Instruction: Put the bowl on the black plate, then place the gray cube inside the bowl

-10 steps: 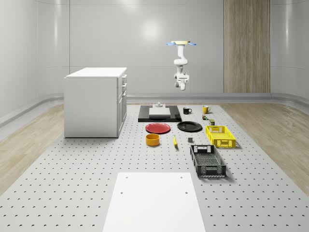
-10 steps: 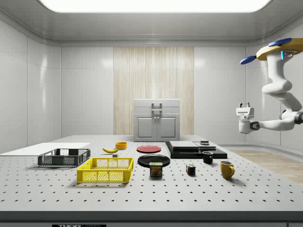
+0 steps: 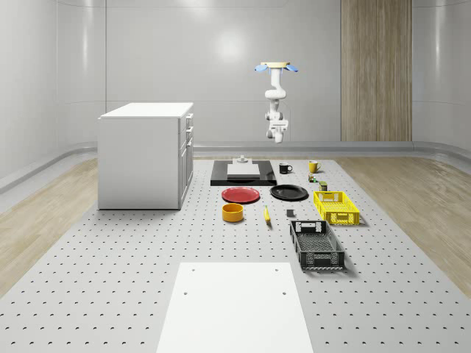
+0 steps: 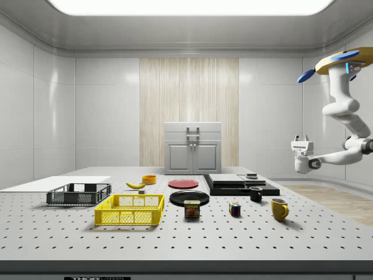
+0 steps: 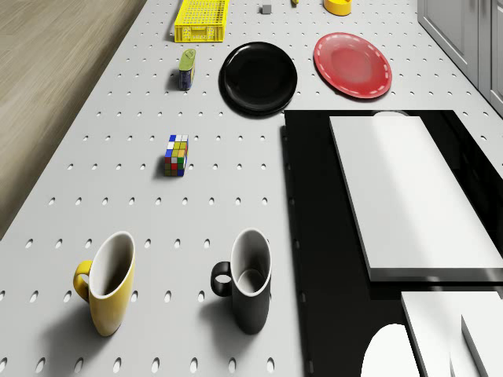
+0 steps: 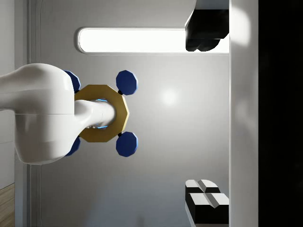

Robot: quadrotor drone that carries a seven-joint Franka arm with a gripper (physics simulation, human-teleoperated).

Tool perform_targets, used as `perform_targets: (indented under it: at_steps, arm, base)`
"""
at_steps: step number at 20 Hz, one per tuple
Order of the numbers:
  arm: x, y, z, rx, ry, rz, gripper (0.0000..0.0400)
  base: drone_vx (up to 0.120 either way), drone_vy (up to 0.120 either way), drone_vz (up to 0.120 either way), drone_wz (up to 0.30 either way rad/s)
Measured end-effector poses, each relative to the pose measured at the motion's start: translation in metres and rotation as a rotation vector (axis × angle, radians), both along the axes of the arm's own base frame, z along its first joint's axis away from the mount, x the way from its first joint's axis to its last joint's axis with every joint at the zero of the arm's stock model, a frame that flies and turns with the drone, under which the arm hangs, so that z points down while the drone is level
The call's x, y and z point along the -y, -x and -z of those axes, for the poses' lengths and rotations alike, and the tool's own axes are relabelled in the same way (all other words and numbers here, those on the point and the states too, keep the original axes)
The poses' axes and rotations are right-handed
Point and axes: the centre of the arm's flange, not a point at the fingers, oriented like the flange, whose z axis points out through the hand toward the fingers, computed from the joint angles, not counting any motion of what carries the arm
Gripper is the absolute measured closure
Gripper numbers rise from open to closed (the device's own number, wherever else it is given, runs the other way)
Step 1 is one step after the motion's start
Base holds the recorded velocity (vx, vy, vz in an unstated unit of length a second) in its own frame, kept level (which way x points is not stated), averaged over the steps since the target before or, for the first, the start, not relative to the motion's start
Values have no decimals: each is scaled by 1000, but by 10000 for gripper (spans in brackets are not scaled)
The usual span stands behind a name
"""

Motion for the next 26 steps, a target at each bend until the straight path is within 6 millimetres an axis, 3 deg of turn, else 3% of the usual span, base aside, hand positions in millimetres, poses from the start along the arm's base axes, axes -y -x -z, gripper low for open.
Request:
perform_targets:
  at_steps: [7, 17, 23, 26]
  arm:
    - [0, -2, -21, 5, 0, 0, 0]
    - [0, -1, -27, 13, 0, 0, 0]
    - [0, -1, -27, 18, 1, 0, 0]
    - [0, -1, -27, 20, 2, 0, 0]
  base:
    - [0, 0, 0, 0]
    - [0, 0, 0, 0]
    - [113, 0, 0, 0]
    - [120, -120, 0, 0]
